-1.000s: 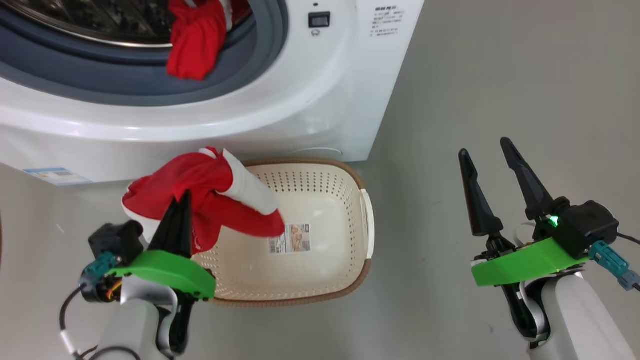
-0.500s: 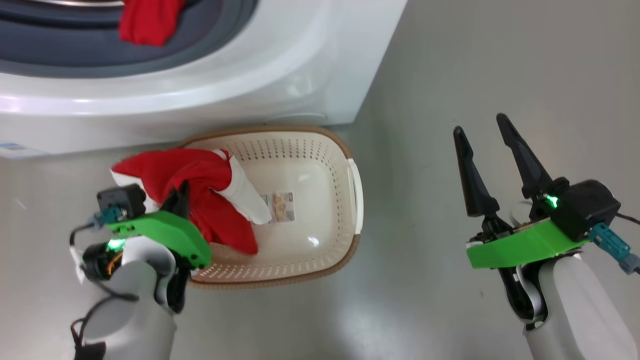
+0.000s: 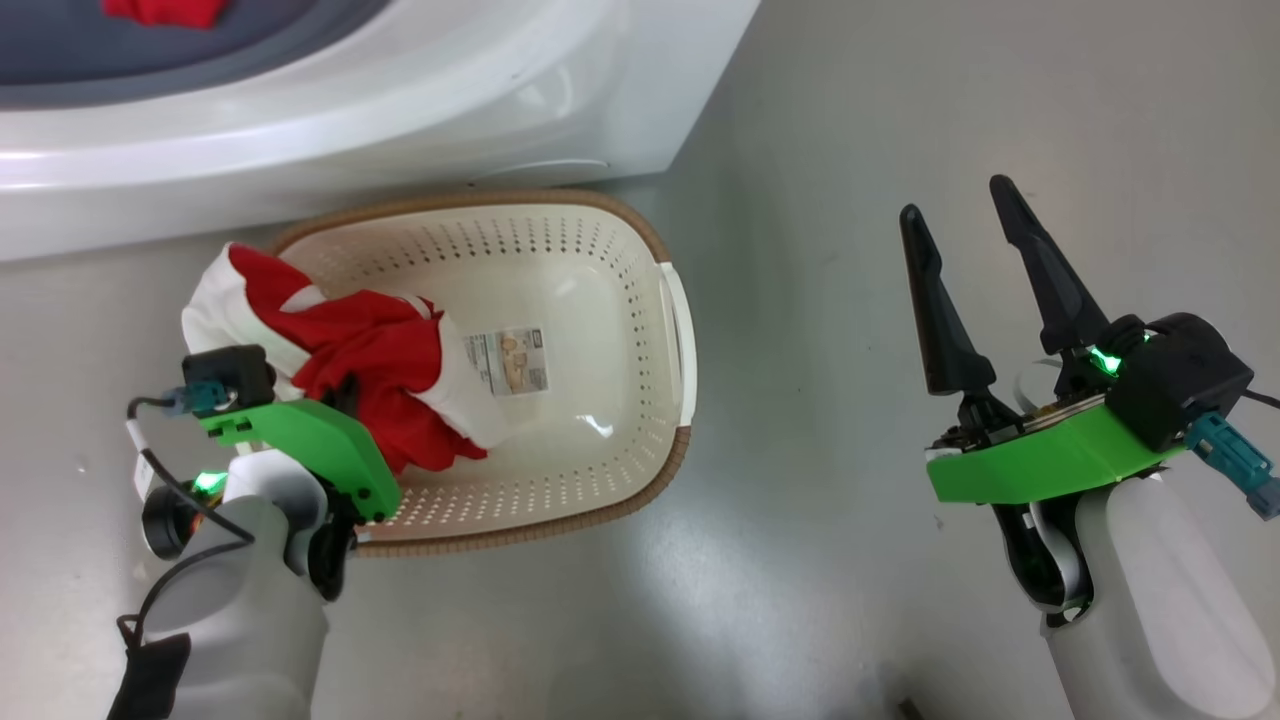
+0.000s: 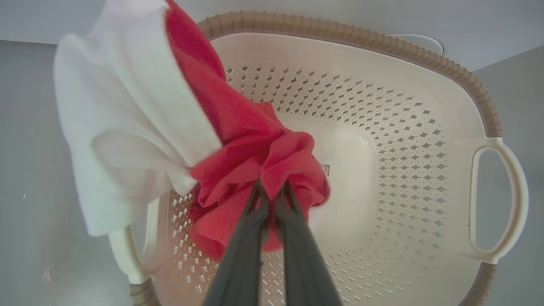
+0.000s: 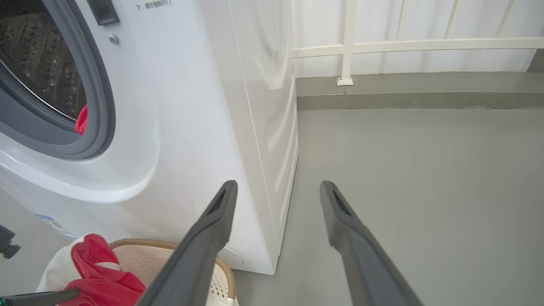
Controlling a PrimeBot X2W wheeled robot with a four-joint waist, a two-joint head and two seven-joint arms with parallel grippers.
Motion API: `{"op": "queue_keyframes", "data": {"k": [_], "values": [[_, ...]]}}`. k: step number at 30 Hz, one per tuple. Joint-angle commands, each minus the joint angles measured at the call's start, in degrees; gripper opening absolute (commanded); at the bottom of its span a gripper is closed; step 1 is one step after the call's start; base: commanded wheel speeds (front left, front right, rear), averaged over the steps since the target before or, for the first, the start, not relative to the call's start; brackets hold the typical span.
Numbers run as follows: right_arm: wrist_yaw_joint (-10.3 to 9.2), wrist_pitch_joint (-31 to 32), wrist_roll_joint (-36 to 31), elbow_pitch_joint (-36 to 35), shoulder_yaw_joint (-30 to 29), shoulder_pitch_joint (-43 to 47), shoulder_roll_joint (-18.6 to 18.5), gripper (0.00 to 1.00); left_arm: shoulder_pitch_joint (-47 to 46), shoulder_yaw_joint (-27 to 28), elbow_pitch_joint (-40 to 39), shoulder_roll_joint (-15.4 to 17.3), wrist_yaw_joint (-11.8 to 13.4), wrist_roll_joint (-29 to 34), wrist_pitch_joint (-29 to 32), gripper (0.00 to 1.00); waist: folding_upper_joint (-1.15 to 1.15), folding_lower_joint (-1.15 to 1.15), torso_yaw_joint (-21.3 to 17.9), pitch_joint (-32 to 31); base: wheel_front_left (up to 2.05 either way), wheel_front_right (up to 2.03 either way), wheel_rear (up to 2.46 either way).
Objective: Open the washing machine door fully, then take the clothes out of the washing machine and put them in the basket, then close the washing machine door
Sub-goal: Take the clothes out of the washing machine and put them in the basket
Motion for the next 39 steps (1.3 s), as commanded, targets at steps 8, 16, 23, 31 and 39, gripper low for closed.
{"op": "queue_keyframes", "data": {"k": [8,16,23,31,39], "values": [[0.36,-0.37,1.08,-0.97,1.24,-0.70,0.12,1.00,-0.46,1.13,2.12,1.89,-1.11,-1.79,0.73,0.40,0.00,0.00,-0.89,1.44,0.00,0.00,0.00],[0.36,-0.37,0.73,-0.16,0.52,-0.46,0.12,1.00,0.37,-0.15,2.52,1.52,-1.84,-2.16,-3.94,1.00,0.00,0.00,-0.06,-0.71,0.00,0.00,0.00],[0.36,-0.37,-0.96,0.82,-0.58,1.03,0.12,1.00,3.25,-1.22,-2.09,1.38,-1.88,-0.98,-10.27,1.00,0.00,0.00,1.97,-6.32,0.00,0.00,0.00],[0.36,-0.37,-3.35,1.76,-1.64,2.17,0.12,1.00,11.09,2.30,-20.82,1.65,-1.10,1.15,-10.48,1.00,0.00,0.00,4.20,-11.34,0.00,0.00,0.00],[0.36,-0.37,-4.72,2.53,-3.08,2.85,0.12,1.00,19.35,7.19,-37.07,1.20,0.37,4.79,-10.49,1.00,0.00,0.00,5.31,-16.31,0.00,0.00,0.00]]}}
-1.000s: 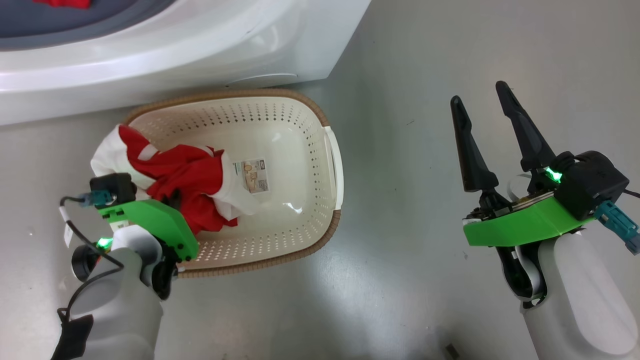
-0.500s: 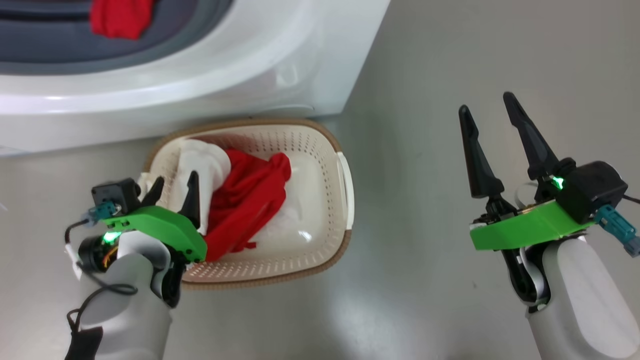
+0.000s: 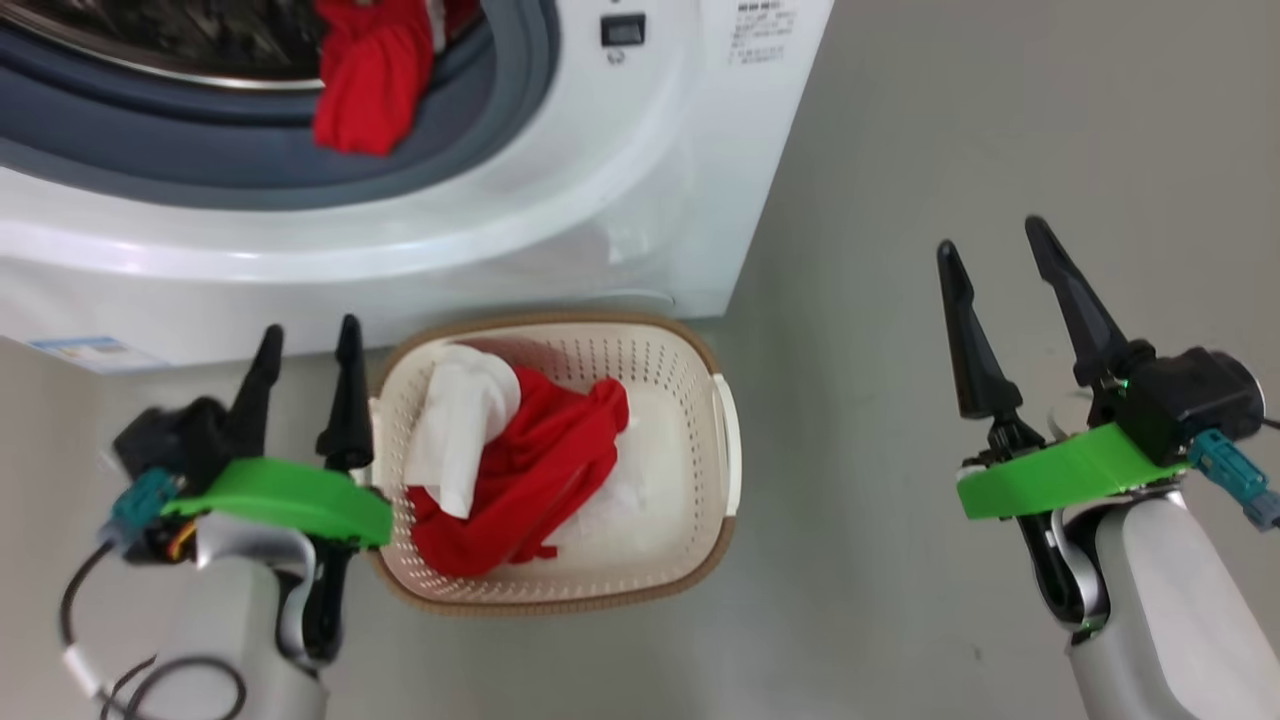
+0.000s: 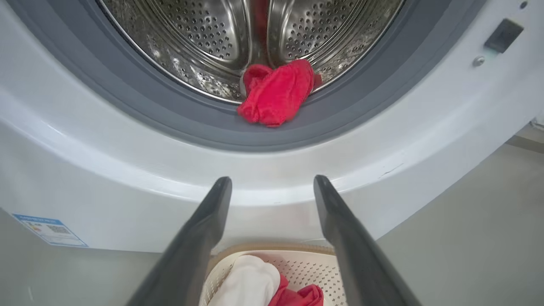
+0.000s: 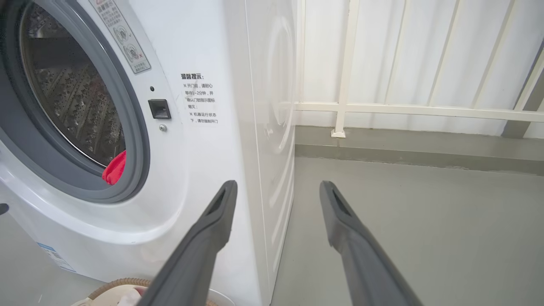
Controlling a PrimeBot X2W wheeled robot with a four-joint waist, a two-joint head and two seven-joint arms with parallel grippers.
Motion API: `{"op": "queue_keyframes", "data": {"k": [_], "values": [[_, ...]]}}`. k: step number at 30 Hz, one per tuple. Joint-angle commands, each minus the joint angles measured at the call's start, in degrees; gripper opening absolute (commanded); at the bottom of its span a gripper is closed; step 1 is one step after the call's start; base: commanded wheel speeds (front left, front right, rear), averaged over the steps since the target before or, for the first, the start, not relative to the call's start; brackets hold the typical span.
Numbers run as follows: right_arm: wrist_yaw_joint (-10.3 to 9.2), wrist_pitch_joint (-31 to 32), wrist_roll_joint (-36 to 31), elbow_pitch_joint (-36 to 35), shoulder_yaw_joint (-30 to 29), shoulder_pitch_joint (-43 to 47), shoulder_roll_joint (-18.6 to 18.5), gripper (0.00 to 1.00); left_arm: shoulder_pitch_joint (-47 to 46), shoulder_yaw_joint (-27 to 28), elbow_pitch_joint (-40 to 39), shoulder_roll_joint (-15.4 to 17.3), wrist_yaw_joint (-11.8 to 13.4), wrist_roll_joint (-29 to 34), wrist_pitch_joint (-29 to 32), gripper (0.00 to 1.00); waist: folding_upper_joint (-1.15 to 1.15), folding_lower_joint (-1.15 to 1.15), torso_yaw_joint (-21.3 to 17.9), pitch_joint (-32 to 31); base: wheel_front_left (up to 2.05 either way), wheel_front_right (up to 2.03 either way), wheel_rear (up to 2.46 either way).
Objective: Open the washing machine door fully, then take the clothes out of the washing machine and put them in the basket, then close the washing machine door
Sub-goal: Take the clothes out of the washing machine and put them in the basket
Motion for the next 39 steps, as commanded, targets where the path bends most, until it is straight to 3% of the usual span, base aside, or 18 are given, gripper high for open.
{"op": "queue_keyframes", "data": {"k": [1,15,26,39], "values": [[0.36,-0.37,-0.47,-1.10,0.82,1.14,0.12,1.00,1.91,2.11,-2.58,1.35,0.35,0.77,-0.52,1.00,0.00,0.00,0.90,-2.82,0.00,0.00,0.00],[0.36,-0.37,-1.23,-0.27,-0.17,6.48,0.12,1.00,16.09,4.74,-19.26,0.66,0.92,6.02,-0.52,1.00,0.00,0.00,0.26,-12.29,0.00,0.00,0.00],[0.36,-0.37,-0.73,-0.19,0.43,12.22,0.12,1.00,25.34,5.10,-23.22,0.45,1.92,5.82,-0.52,1.00,0.00,0.00,0.21,-19.08,0.00,0.00,0.00],[0.36,-0.37,-1.66,-1.61,-0.43,16.52,0.12,1.00,29.84,5.36,-26.85,0.48,3.67,6.36,-0.52,1.00,0.00,0.00,-0.23,-22.44,0.00,0.00,0.00]]}}
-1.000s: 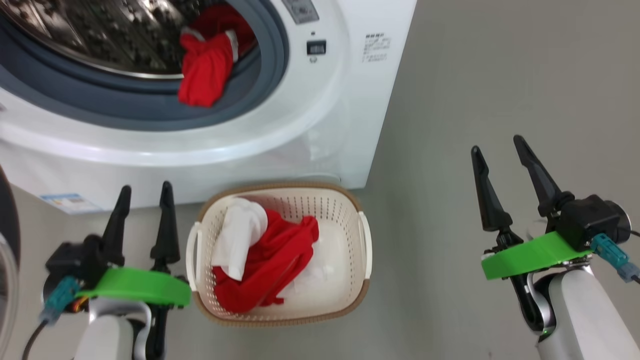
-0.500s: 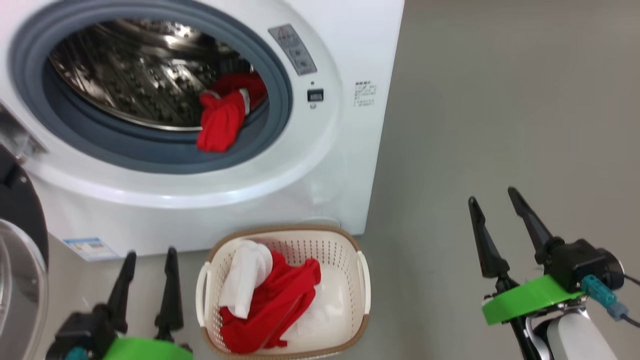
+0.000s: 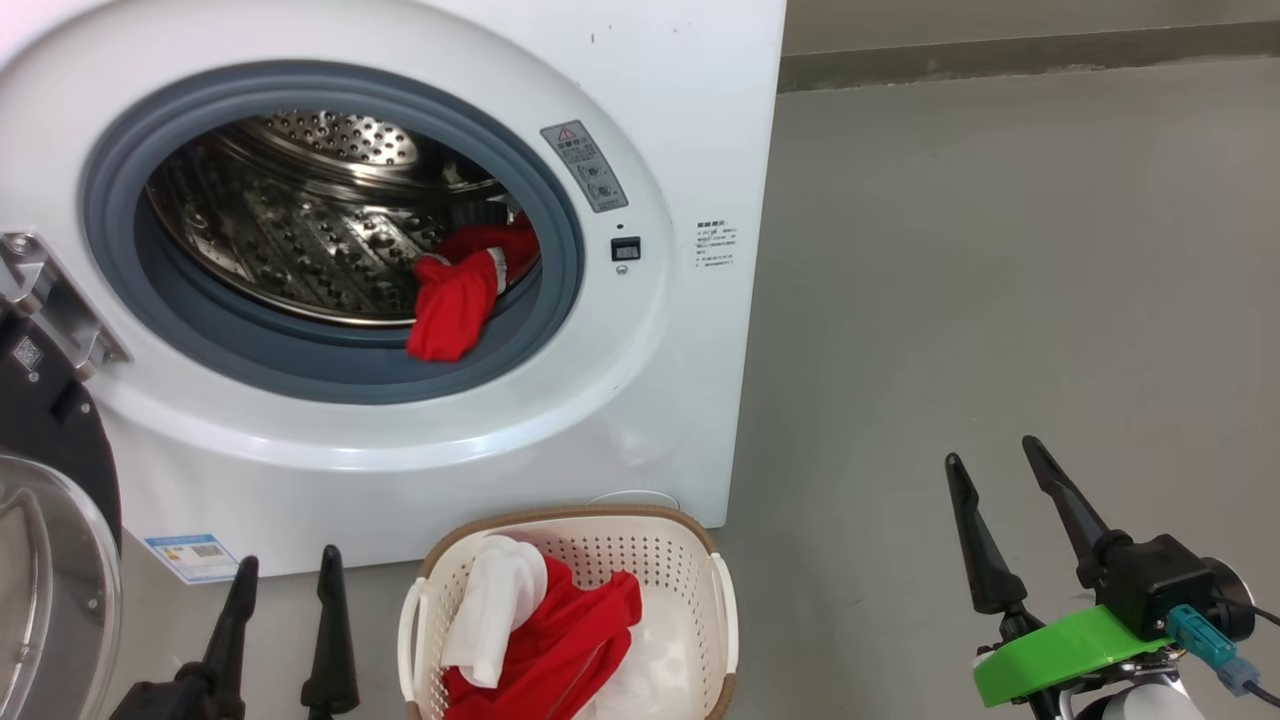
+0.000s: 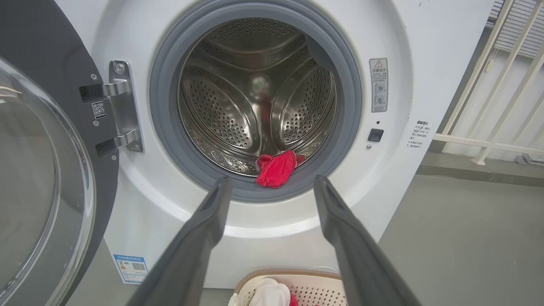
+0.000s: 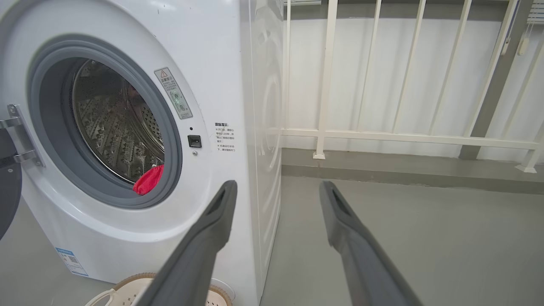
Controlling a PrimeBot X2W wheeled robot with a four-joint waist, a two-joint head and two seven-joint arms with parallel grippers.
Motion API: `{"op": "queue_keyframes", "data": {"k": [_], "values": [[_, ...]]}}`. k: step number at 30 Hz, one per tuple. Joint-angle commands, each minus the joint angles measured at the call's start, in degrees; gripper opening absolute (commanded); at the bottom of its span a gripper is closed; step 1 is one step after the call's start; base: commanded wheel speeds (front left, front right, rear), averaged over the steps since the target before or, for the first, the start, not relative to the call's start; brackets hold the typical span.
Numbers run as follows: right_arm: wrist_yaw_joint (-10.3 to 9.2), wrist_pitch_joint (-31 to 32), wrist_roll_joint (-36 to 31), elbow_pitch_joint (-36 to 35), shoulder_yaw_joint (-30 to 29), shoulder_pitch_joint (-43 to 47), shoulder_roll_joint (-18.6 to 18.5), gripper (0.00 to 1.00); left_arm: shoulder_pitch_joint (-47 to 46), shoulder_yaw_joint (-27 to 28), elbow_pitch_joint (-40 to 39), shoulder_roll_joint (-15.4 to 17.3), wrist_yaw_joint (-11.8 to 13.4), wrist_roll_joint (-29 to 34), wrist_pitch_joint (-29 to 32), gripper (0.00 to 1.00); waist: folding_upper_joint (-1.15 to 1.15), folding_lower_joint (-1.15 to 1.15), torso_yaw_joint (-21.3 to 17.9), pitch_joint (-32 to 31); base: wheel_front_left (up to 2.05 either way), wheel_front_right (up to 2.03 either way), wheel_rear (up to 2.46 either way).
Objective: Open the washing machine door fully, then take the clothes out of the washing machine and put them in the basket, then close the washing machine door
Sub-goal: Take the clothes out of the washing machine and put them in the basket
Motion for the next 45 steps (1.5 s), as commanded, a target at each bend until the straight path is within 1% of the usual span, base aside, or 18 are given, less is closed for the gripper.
{"op": "queue_keyframes", "data": {"k": [1,12,20,33,39,45], "values": [[0.36,-0.37,-0.69,-1.60,1.48,-0.97,-0.21,1.00,-0.90,1.84,-1.97,0.82,0.47,0.47,-0.42,1.00,0.00,0.00,-0.22,-0.17,0.00,0.00,0.00],[0.36,-0.37,-0.35,-2.01,2.47,-1.28,-0.21,1.00,-1.11,0.95,-2.76,1.07,0.78,0.14,0.01,1.00,0.00,0.00,0.25,0.71,0.00,0.00,0.00],[0.36,-0.37,-0.80,-3.02,2.24,-1.98,-0.21,1.00,-3.44,0.38,-2.99,1.07,0.43,-1.04,0.47,1.00,0.00,0.00,1.45,3.86,0.00,0.00,0.00],[0.36,-0.37,-0.89,-4.68,2.79,-5.23,-0.21,1.00,-12.14,0.43,-1.52,2.59,0.63,-1.61,0.92,1.00,0.00,0.00,2.36,11.45,0.00,0.00,0.00],[0.36,-0.37,-1.31,-4.86,2.66,-7.11,-0.21,1.00,-18.39,0.54,1.03,3.33,1.14,-1.60,0.79,1.00,0.00,0.00,2.10,15.73,0.00,0.00,0.00],[0.36,-0.37,-1.35,-5.54,3.06,-9.32,-0.21,1.00,-25.54,0.49,3.70,4.66,1.39,-1.18,0.65,1.00,0.00,0.00,0.80,20.05,0.00,0.00,0.00]]}}
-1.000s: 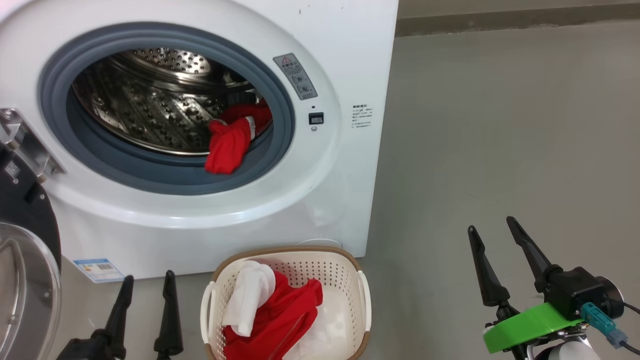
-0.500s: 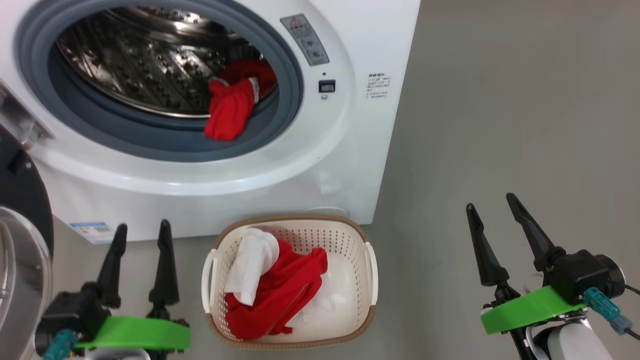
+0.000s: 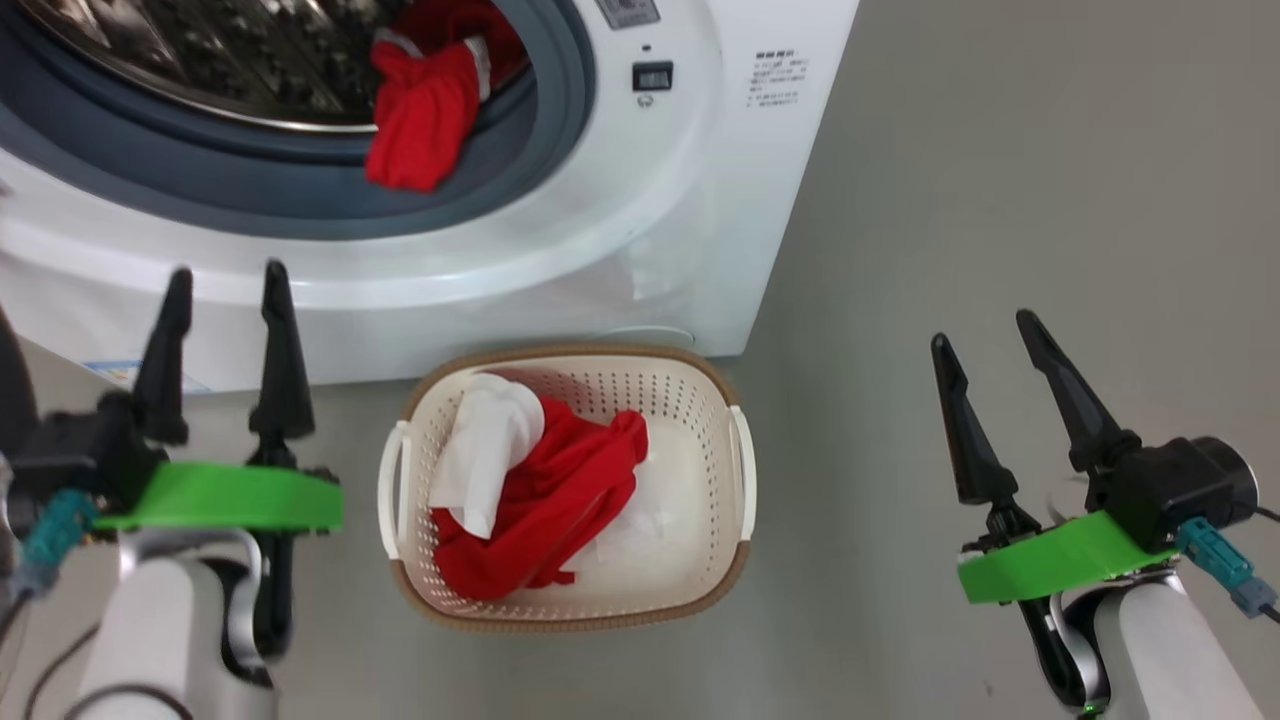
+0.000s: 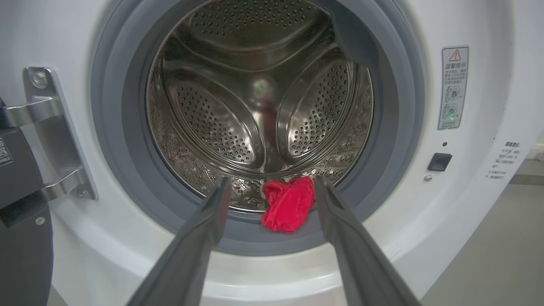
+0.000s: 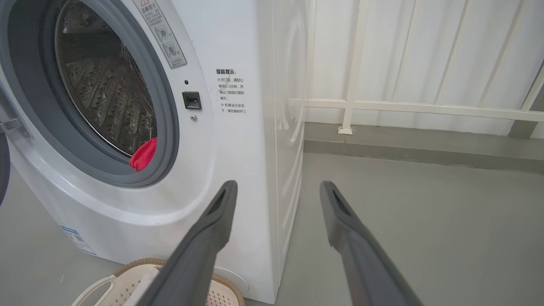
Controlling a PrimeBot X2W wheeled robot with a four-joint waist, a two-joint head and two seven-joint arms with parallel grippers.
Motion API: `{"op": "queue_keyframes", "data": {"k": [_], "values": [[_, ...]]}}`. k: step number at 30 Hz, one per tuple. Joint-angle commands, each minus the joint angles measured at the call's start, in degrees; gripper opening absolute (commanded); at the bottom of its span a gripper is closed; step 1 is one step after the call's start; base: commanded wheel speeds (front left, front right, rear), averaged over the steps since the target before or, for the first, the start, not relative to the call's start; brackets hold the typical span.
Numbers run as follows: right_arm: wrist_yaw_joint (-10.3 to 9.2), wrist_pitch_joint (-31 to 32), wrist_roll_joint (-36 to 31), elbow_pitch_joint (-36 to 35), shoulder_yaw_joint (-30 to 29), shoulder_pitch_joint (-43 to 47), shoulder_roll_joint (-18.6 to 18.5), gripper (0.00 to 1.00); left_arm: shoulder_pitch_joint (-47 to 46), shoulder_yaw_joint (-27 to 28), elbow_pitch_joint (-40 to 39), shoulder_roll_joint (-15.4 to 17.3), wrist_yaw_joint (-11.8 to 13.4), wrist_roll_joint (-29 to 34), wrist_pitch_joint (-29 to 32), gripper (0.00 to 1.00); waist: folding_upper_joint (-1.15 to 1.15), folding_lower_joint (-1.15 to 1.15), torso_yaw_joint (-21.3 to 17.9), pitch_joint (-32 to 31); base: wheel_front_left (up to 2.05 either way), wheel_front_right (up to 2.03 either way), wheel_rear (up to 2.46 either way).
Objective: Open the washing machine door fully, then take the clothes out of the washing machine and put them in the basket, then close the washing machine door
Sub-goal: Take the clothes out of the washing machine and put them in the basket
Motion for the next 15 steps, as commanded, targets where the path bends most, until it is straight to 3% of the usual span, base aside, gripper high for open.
{"op": "queue_keyframes", "data": {"k": [1,15], "values": [[0.36,-0.37,-0.84,-1.81,1.54,-1.32,-0.16,1.00,-2.04,1.80,-0.74,1.96,0.55,0.04,-0.20,1.00,0.00,0.00,-1.15,2.90,0.00,0.00,0.00],[0.36,-0.37,-0.70,-2.02,2.27,-4.90,-0.16,1.00,-21.66,2.54,12.22,5.83,-0.45,-1.54,0.64,1.00,0.00,0.00,-3.61,11.95,0.00,0.00,0.00]]}}
